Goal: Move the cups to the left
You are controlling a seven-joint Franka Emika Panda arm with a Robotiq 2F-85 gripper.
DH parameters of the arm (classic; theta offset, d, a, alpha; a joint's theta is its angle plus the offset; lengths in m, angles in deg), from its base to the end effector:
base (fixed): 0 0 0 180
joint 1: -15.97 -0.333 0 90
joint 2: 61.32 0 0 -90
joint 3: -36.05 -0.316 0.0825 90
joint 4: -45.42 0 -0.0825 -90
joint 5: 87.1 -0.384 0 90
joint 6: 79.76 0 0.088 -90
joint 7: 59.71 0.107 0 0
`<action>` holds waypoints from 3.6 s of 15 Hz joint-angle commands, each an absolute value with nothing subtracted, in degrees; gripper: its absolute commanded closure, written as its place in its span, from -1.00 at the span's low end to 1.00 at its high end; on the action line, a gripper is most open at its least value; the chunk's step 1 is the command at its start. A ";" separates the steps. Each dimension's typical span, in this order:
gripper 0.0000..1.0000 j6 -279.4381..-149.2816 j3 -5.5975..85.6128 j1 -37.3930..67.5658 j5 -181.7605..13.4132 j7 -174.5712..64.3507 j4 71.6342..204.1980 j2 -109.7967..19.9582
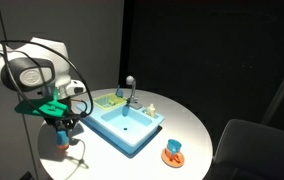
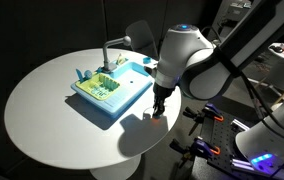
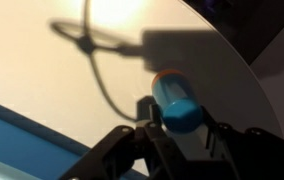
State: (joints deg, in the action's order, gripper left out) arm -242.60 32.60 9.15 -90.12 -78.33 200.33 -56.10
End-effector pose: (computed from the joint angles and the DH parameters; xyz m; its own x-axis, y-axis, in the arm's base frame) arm 0.4057 0.0713 0.2044 0.8976 0.4377 0.0517 0.4386 -0.8987 -0.0072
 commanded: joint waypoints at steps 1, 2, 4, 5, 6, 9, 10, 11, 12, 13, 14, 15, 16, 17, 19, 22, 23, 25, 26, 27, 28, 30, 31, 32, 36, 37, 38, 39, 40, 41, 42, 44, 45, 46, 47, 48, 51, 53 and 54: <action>0.72 -244.68 30.69 11.02 -90.01 -79.12 199.47 -52.97; 0.72 -244.99 30.44 11.26 -89.58 -78.86 199.42 -52.36; 0.72 -245.56 30.25 11.66 -88.50 -78.28 199.34 -51.45; 0.72 -245.71 30.31 11.73 -87.82 -77.95 199.32 -51.15; 0.68 -245.77 30.45 11.70 -87.16 -77.58 199.28 -51.14; -0.43 -245.56 30.88 11.63 -85.07 -76.80 199.35 -51.30; -0.56 -245.43 31.00 11.56 -84.34 -76.46 199.40 -51.39; -0.72 -245.31 31.02 11.55 -83.80 -76.27 199.41 -51.44; -0.89 -245.18 31.07 11.50 -83.26 -76.01 199.43 -51.55; -0.99 -245.08 31.13 11.44 -82.77 -75.75 199.44 -51.66; -1.00 -244.88 31.20 11.33 -82.40 -75.36 199.45 -51.78; -1.00 -244.46 31.53 10.98 -81.67 -74.23 199.62 -52.30; -1.00 -244.04 31.62 10.76 -81.26 -73.31 199.88 -52.94; -1.00 -243.46 31.48 10.66 -81.13 -72.56 200.27 -53.88; -1.00 -242.05 31.41 10.26 -80.82 -70.17 201.02 -56.09; -1.00 -238.70 31.12 9.72 -80.77 -67.26 201.92 -60.37; -1.00 -237.24 31.11 9.51 -80.49 -65.95 202.10 -61.99; -1.00 -233.80 30.79 9.36 -80.15 -63.59 202.24 -65.59; -1.00 -232.00 30.56 9.38 -80.40 -62.90 202.28 -67.50; -1.00 -230.10 30.39 9.42 -80.68 -61.88 202.44 -69.72; -1.00 -228.28 30.21 9.55 -80.72 -60.84 202.40 -71.44; -1.00 -223.56 30.10 9.83 -81.74 -58.94 202.41 -75.73; -1.00 -221.19 30.13 9.92 -82.20 -58.05 202.27 -77.61; -1.00 -218.93 30.19 10.11 -82.45 -57.02 202.09 -79.49; -1.00 -208.61 30.83 11.69 -83.65 -52.85 201.14 -87.26; -1.00 -206.28 31.01 12.28 -83.79 -51.94 200.83 -88.97; -1.00 -204.19 31.27 12.84 -83.94 -51.47 200.51 -90.45; -1.00 -202.27 31.64 13.63 -83.88 -51.04 200.06 -91.79; -1.00 -200.68 32.05 14.37 -83.69 -50.93 199.57 -92.93; -1.00 -199.37 32.37 15.17 -83.49 -50.72 199.06 -93.97; -1.00 -197.94 32.95 15.96 -83.48 -51.02 198.22 -94.77; -1.00 -195.02 34.48 17.00 -84.11 -52.46 196.29 -95.84; -1.00 -193.69 35.41 17.06 -84.58 -53.82 195.30 -96.26; -1.00 -192.71 36.09 17.08 -84.94 -54.52 194.54 -96.54; -1.00 -192.09 36.76 17.01 -85.33 -55.19 193.84 -96.76; -1.00 -191.41 37.51 16.72 -86.10 -56.22 193.20 -96.90; -1.00 -190.87 37.96 16.99 -86.83 -57.06 192.43 -97.38; -1.00 -192.54 37.05 17.31 -86.14 -55.71 193.40 -96.84; -1.00 -192.44 37.11 17.33 -86.18 -55.72 193.33 -96.95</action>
State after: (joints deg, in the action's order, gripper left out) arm -192.56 37.58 16.79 -85.88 -55.44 193.43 -96.98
